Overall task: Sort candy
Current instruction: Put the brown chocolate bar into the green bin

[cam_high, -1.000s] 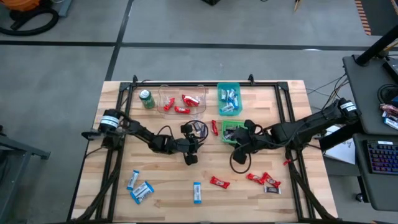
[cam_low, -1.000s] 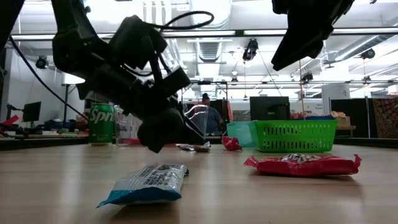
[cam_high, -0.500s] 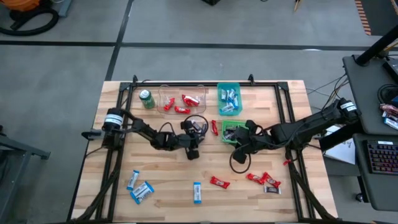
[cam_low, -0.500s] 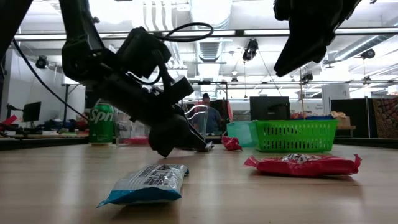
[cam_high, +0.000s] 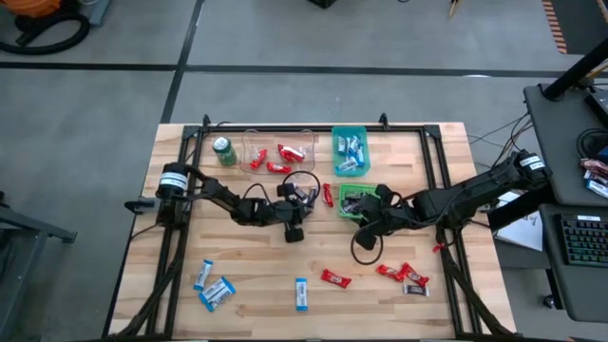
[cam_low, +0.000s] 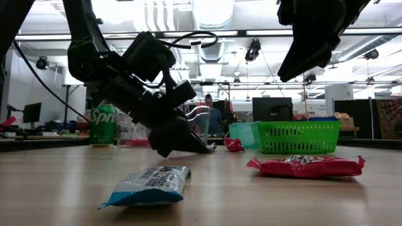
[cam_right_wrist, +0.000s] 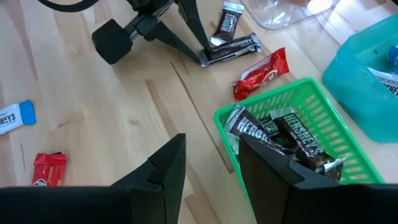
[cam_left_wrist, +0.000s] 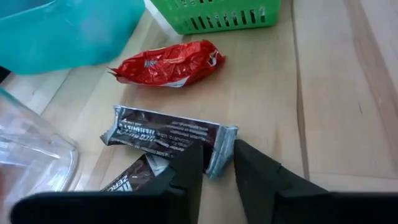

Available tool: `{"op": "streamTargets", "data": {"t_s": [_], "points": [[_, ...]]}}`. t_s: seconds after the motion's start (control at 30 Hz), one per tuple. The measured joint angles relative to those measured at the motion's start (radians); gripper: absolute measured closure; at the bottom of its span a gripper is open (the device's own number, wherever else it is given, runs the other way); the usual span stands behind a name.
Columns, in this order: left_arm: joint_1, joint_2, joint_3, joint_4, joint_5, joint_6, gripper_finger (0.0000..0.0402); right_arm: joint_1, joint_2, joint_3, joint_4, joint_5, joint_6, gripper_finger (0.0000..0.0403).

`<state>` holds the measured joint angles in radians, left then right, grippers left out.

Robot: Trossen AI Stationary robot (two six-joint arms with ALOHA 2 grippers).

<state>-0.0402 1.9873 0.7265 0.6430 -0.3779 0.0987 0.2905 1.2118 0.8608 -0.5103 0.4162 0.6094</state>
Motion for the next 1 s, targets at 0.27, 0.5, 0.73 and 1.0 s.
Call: {"op": "streamTargets", "data": {"t_s": [0.27, 0.5, 0.73, 1.0], "points": [[-0.002, -0.009, -0.002, -0.006, -0.004, -0.018, 0.0396, 0.000, 0.000, 0.000, 0.041, -0.001, -0.016, 0.0263], [-0.042, -0.053, -0.007, -0.034, 0.010, -0.041, 0.0401, 0.000, 0.001, -0.011, 0.118, -0.002, -0.167, 0.0270], [-0.065, -0.107, -0.006, -0.015, 0.058, -0.140, 0.0401, 0.000, 0.064, -0.014, 0.197, 0.037, -0.370, 0.0264], [-0.092, -0.121, -0.005, -0.026, 0.112, -0.123, 0.0401, -0.001, 0.188, -0.002, 0.318, 0.057, -0.525, 0.0248]]}}
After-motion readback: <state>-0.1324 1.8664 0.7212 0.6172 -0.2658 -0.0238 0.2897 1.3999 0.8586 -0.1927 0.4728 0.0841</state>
